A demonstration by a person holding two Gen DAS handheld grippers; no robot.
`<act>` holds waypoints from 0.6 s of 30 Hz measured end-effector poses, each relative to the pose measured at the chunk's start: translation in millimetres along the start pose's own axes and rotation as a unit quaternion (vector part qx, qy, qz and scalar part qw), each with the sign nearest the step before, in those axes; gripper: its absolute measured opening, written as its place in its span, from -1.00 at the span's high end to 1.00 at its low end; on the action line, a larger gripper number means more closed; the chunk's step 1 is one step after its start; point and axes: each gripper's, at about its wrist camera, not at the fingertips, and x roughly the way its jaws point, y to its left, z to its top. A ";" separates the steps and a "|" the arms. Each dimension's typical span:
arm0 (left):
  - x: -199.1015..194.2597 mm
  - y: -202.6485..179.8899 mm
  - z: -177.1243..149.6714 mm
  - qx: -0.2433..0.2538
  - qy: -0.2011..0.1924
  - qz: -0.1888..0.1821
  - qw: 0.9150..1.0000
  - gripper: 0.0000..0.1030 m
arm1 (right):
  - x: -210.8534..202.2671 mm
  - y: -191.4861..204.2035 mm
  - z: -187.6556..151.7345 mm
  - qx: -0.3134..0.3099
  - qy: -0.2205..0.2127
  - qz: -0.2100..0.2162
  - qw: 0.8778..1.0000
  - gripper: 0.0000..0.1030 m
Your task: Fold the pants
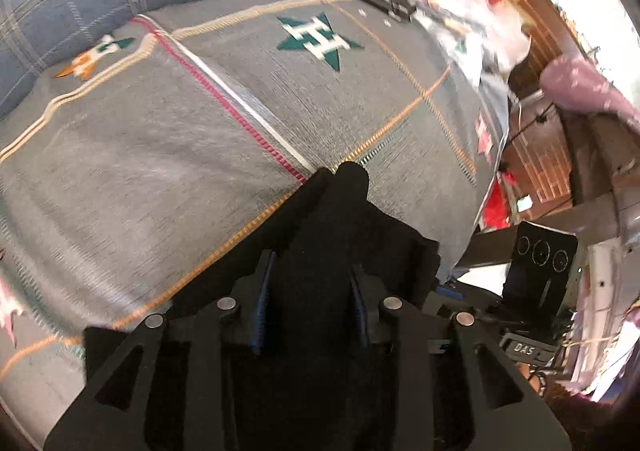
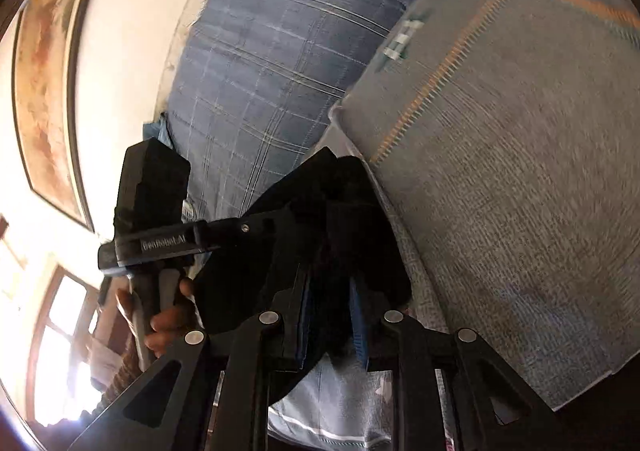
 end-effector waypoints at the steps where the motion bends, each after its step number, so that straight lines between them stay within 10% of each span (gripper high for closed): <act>1: -12.5 2.8 -3.5 -0.008 -0.014 0.007 1.000 0.38 | -1.8 6.3 0.9 -0.015 -0.003 -0.008 1.000 0.61; 8: -78.4 48.4 -41.2 -0.112 -0.105 -0.041 0.987 0.34 | -33.9 5.2 25.7 0.017 -0.051 0.014 0.998 0.19; 18: -81.9 61.9 -139.0 -0.179 -0.148 -0.050 0.971 0.09 | 11.6 41.7 34.7 -0.016 0.028 -0.010 0.999 -0.14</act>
